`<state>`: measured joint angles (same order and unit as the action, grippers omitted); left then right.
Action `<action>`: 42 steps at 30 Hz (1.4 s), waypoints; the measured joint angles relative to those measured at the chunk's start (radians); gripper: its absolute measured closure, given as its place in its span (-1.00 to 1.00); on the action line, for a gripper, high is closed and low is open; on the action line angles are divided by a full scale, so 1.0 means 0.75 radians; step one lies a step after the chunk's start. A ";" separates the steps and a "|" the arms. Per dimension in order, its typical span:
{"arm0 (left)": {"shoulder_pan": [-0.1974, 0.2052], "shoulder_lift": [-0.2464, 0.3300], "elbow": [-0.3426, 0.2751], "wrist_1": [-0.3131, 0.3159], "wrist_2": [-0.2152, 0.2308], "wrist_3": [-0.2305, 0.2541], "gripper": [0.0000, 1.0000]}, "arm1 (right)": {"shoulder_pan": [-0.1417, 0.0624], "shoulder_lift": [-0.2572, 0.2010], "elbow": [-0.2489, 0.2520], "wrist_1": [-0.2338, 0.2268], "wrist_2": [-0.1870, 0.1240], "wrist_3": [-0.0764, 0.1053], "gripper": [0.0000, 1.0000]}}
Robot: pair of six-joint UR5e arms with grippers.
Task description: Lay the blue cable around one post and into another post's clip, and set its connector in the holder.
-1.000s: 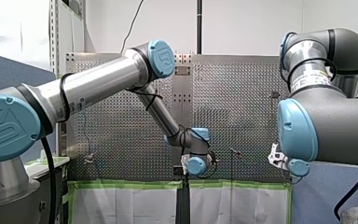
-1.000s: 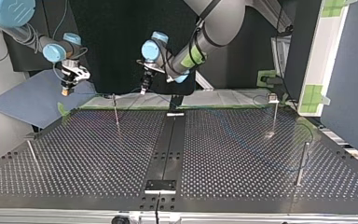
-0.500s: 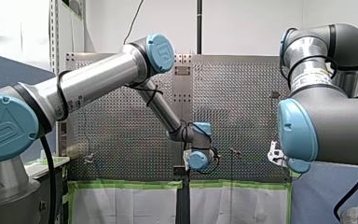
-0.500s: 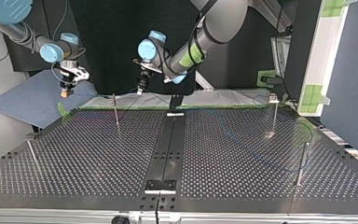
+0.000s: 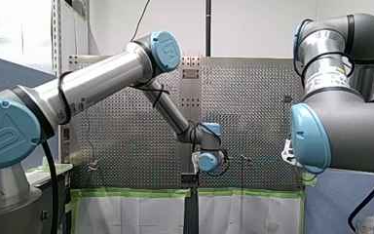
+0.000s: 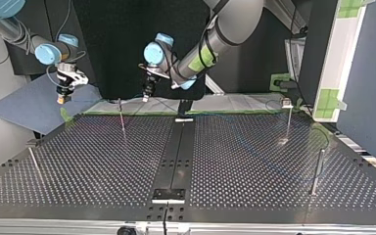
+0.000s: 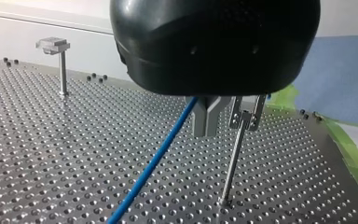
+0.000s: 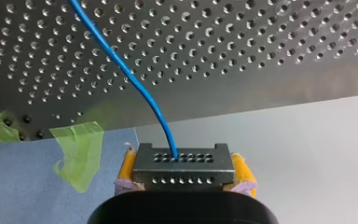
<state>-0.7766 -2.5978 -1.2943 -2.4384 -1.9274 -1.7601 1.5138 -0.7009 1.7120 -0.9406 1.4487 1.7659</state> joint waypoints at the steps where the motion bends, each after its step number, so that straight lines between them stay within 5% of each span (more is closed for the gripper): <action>1: 0.002 0.000 0.000 0.000 0.000 -0.002 1.00 | 0.000 0.000 0.000 -0.003 0.000 0.008 1.00; 25: 0.077 -0.002 -0.003 0.010 0.018 -0.066 1.00 | -0.013 0.004 -0.010 -0.091 -0.019 0.159 1.00; 42: 0.062 -0.009 -0.149 0.116 0.035 0.020 1.00 | 0.004 0.130 -0.011 -0.097 0.011 0.098 1.00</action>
<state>-0.7303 -2.6048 -1.4062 -2.3517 -1.9008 -1.7448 1.5165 -0.6036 1.7040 -1.0137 1.4570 1.8392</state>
